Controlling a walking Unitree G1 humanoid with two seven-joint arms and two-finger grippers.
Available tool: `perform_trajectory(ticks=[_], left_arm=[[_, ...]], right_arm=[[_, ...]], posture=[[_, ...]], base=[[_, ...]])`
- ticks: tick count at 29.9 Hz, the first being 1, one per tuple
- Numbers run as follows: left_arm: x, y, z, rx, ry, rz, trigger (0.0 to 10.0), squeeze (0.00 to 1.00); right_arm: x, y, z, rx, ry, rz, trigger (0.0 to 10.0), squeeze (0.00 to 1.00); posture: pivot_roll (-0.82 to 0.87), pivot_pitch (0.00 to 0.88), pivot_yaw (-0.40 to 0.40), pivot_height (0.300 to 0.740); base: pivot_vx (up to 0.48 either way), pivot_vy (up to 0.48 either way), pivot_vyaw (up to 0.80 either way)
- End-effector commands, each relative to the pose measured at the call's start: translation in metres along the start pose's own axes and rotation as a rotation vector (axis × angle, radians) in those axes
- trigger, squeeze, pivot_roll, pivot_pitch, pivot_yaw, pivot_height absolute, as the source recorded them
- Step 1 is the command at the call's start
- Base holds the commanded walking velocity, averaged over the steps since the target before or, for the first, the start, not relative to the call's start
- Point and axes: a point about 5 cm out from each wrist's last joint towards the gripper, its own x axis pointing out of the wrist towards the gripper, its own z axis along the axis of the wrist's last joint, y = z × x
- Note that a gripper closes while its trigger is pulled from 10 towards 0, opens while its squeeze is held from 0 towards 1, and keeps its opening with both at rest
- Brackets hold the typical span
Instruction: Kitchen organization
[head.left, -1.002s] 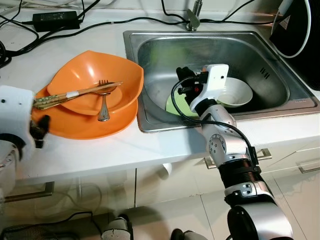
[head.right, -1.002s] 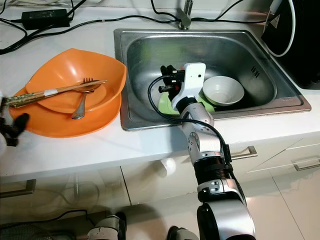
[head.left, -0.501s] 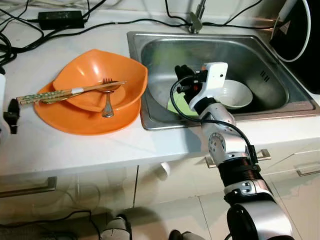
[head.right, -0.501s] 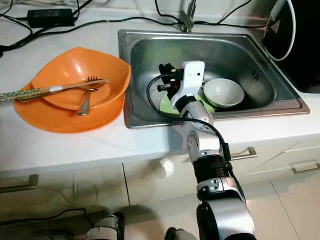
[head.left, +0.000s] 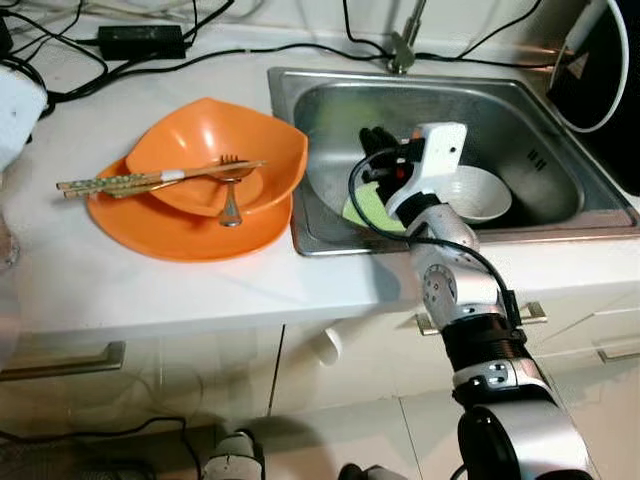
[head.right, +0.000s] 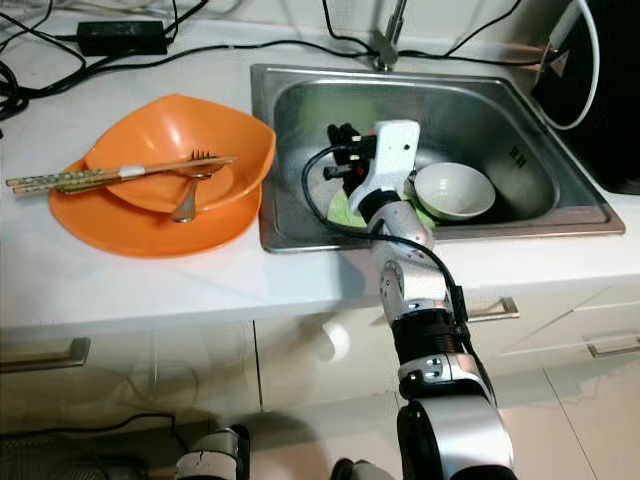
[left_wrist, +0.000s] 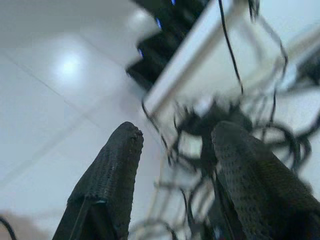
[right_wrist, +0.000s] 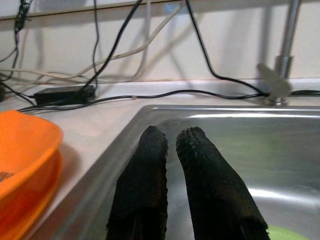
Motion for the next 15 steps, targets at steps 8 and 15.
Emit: perform_trajectory(ticks=[8,15], left_arm=[[0.013,-0.025,0.051,-0.233,-0.24,0.002,10.0,0.0],[0.013,-0.052,0.087,-0.654,-0.342,-0.142,10.0,0.0]], right_arm=[[-0.001,-0.009,0.013,-0.011,-0.076,-0.042,10.0,0.0],[-0.005,-0.017,0.019,-0.012,-0.123,-0.087,10.0,0.0]], posture=[[0.23,0.044,-0.054,0.74],[0.19,0.023,-0.028,0.74]], base=[[0.0,0.0,0.0],[0.0,0.0,0.0]])
